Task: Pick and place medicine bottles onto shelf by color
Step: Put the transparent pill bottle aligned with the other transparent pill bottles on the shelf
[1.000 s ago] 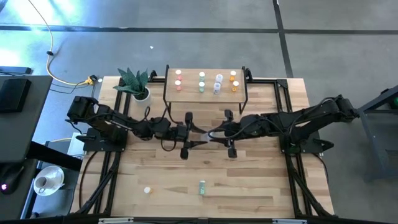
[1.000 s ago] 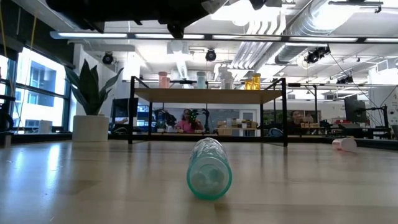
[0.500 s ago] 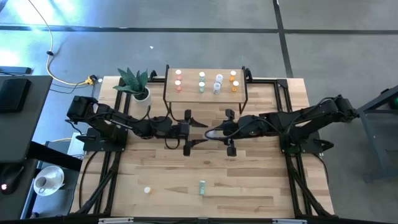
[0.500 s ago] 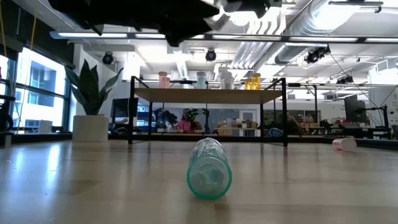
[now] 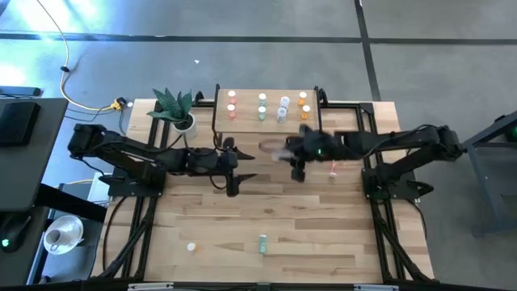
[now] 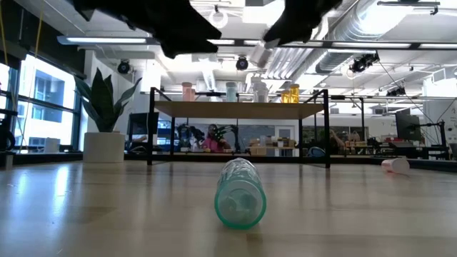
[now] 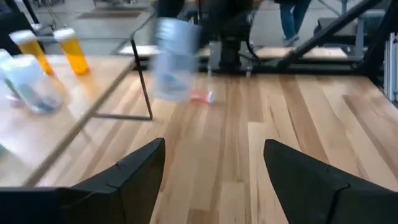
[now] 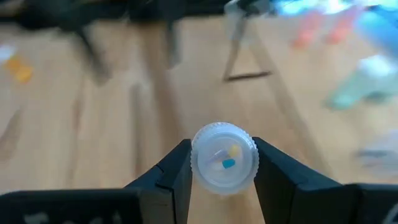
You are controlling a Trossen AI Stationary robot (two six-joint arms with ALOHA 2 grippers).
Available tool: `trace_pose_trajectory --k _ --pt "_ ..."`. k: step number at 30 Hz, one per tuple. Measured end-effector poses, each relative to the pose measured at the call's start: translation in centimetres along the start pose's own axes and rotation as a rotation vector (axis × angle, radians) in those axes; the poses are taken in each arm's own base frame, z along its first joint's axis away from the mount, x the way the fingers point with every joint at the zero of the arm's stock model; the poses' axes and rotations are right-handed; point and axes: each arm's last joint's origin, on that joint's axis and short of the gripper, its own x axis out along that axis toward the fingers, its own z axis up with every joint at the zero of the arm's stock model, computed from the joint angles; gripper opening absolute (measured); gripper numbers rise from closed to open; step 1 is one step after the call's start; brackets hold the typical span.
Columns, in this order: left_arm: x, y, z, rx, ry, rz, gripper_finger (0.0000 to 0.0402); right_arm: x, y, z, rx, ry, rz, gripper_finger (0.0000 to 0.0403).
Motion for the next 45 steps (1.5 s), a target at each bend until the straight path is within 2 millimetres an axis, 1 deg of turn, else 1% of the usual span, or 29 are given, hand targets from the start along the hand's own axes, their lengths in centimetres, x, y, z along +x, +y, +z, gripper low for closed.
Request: trace_pose_trajectory --k 3,6,10,12,14,16,23,27,31,37,45 --pt "-0.5 0.2 0.4 0.017 -0.017 0.038 0.0261 -0.6 -1.9 1.7 0.043 -0.049 -0.093 0.0122" --pt "-0.8 0.5 0.7 0.042 -0.03 0.095 0.0261 -1.6 -3.6 3.6 0.082 -0.114 -0.149 0.0122" --pt "-0.9 1.2 0.5 0.065 -0.032 0.136 0.0261 -2.9 -5.8 5.6 0.132 -0.19 -0.209 0.0122" --pt "-0.8 1.7 -0.1 0.068 -0.007 0.153 0.0261 -3.4 -6.7 6.5 0.159 -0.24 -0.234 0.0122" --pt "-0.7 2.2 -0.4 0.062 0.01 0.171 0.0261 -3.5 -7.4 7.2 0.197 -0.274 -0.252 0.0122" --pt "-0.7 2.6 -0.5 0.054 0.01 0.187 0.0261 -2.8 -7.9 7.4 0.221 -0.281 -0.265 0.0122" --pt "-0.6 3.1 -0.6 0.05 0.019 0.203 0.0261 1.6 -8.1 6.0 0.191 -0.118 -0.269 0.0122" --pt "-0.6 3.1 -0.6 0.051 0.02 0.191 0.0261 3.2 -8.2 5.4 0.185 -0.062 -0.289 0.0122" --pt "-0.6 3.0 -0.6 0.047 0.02 0.183 0.0261 4.0 -8.1 5.0 0.18 -0.023 -0.29 0.0122" --pt "-0.6 3.0 -0.6 0.032 0.019 0.174 0.0261 4.2 -8.8 4.2 0.206 0.042 -0.316 0.0122" --pt "-0.6 3.0 -0.6 0.032 0.018 0.172 0.0261 4.3 -9.9 3.7 0.228 0.076 -0.348 0.0122"
